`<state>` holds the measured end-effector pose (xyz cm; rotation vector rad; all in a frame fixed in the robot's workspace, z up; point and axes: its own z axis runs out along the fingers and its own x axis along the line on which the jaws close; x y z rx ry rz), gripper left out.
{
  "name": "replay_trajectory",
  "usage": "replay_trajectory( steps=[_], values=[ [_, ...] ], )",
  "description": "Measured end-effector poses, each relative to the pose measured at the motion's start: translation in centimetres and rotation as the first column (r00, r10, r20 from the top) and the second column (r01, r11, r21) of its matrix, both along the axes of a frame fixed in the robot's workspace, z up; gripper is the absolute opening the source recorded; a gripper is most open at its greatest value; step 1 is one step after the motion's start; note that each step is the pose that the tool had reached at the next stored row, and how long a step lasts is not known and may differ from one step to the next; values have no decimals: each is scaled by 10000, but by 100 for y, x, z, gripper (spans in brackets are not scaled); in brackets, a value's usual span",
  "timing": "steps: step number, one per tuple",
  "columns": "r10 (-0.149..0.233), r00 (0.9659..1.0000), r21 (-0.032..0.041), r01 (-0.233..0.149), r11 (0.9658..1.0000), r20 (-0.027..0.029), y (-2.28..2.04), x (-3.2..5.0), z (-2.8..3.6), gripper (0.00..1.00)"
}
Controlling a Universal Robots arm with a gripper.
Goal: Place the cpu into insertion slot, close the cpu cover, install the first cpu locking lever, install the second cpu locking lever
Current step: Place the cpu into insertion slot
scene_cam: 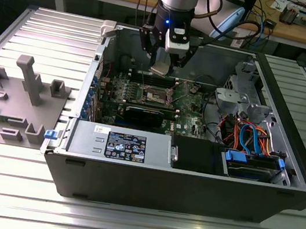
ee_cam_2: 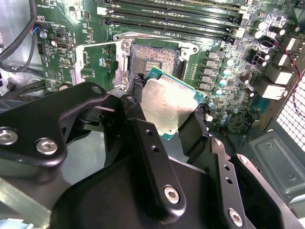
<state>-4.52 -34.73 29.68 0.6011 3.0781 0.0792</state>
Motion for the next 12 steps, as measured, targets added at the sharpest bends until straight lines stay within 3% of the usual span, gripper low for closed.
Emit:
replay_trajectory(
  steps=[12],
  values=[
    [-82, 10000, -60, 82, 9999, 0, 0, 0, -10, 55]
  ],
)
